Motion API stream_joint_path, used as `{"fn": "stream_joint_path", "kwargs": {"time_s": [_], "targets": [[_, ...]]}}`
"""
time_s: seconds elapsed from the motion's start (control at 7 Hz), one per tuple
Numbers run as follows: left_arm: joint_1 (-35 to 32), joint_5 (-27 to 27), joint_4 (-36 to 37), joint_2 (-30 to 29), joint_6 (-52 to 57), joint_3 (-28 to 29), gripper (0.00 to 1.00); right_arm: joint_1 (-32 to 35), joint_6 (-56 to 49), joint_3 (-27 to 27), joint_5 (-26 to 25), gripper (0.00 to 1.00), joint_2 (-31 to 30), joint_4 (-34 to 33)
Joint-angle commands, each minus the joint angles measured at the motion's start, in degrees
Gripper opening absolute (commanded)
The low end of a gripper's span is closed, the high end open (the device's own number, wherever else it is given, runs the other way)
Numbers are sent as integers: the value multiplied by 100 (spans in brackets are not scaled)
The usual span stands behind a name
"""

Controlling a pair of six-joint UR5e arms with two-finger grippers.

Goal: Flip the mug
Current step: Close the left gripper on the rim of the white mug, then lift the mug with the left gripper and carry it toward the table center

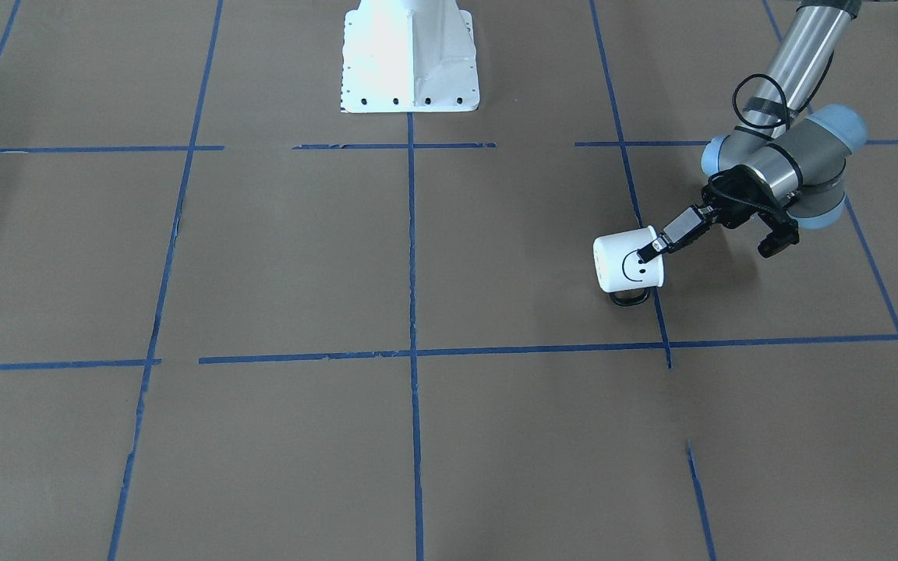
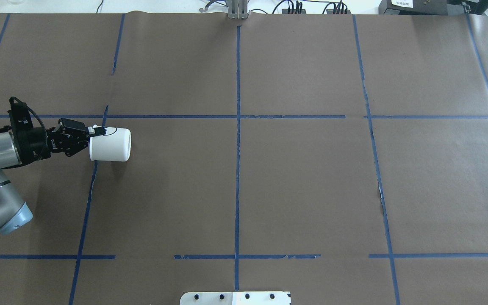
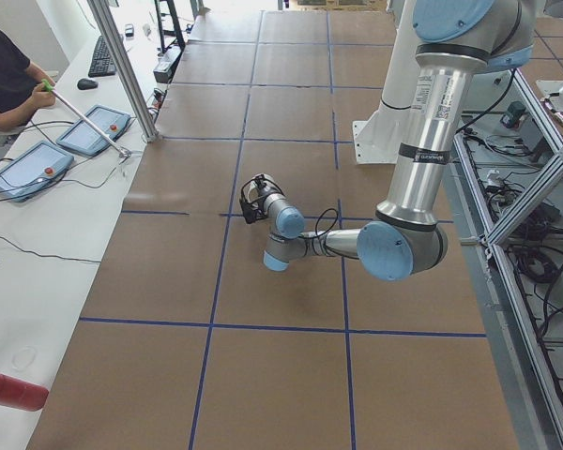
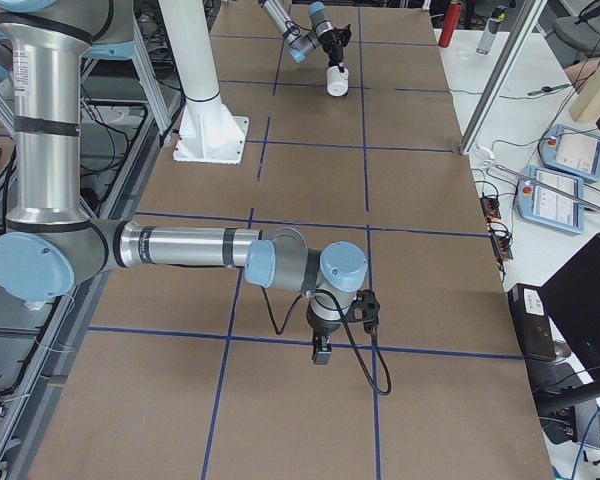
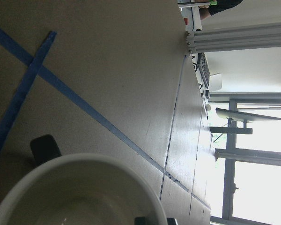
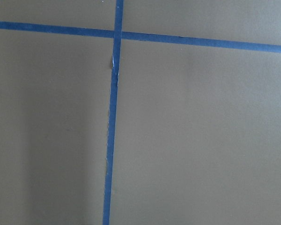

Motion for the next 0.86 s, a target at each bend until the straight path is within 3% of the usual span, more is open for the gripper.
{"fn": "stream_joint_path", "kwargs": {"time_s": [0.0, 0.14, 0.43, 0.71], "targets": [[0, 31, 36, -40, -241, -173, 0, 0, 0, 0, 0, 100, 0, 0], [-9, 118, 436, -127, -443, -496, 0, 0, 0, 0, 0, 100, 0, 0], [0, 153, 2784, -731, -375, -1410, 0, 0, 0, 0, 0, 100, 0, 0], [105, 163, 4613, -1424, 427, -1676, 0, 0, 0, 0, 0, 100, 0, 0]]}}
